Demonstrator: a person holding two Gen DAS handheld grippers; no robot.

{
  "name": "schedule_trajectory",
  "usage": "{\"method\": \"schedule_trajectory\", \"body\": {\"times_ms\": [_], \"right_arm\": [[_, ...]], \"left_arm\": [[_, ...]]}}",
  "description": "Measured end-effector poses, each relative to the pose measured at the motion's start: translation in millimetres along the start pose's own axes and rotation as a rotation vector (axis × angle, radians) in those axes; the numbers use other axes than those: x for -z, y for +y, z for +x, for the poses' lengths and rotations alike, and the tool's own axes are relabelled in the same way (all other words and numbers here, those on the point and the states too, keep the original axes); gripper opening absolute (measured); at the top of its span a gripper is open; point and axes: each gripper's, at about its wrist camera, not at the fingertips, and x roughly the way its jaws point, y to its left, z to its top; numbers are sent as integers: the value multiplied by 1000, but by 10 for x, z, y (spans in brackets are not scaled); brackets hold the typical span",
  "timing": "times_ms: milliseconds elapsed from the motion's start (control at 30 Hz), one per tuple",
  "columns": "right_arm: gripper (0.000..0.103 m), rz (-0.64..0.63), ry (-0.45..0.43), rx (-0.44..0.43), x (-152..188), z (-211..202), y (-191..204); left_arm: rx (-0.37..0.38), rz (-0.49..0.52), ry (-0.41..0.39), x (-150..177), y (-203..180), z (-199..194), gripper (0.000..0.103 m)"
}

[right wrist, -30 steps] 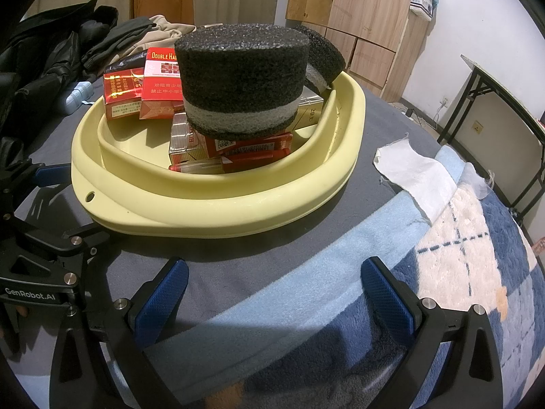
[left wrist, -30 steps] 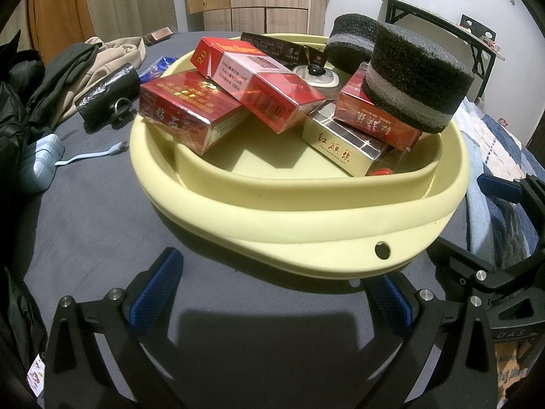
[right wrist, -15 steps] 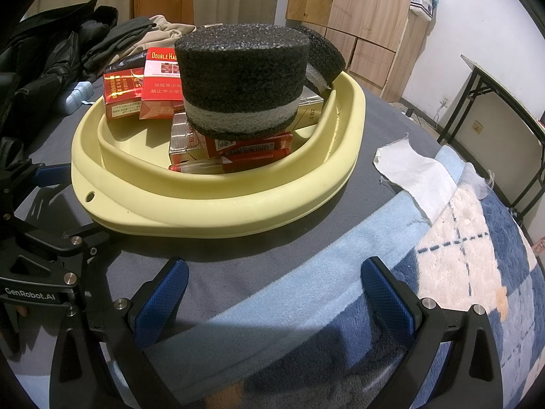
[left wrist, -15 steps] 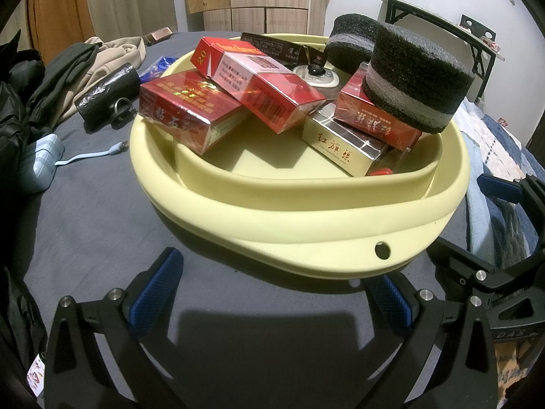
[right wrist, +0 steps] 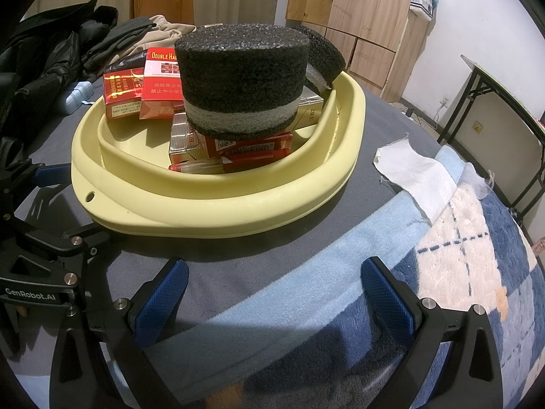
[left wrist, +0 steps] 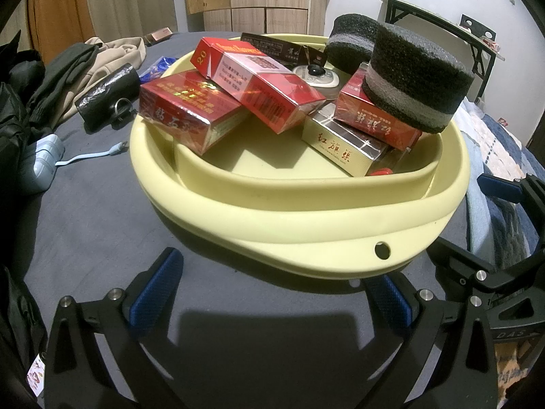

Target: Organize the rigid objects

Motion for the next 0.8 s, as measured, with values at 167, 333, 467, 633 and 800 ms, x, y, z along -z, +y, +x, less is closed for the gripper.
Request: {"method": "schedule_trajectory", "body": {"times_ms": [167,333,467,633,800], "right_arm": [[103,0,0,0,0,0,0],[103,0,0,0,0,0,0],[103,0,0,0,0,0,0],[103,0,0,0,0,0,1],[103,0,0,0,0,0,1]], "left_arm": [[-1,1,0,0,0,0,103],[0,0,0,1,-1,0,103],[0,0,0,2,1,-1,103],[-1,1,0,2,-2,1,103],[-3,1,0,0,-3,-20,103]]}}
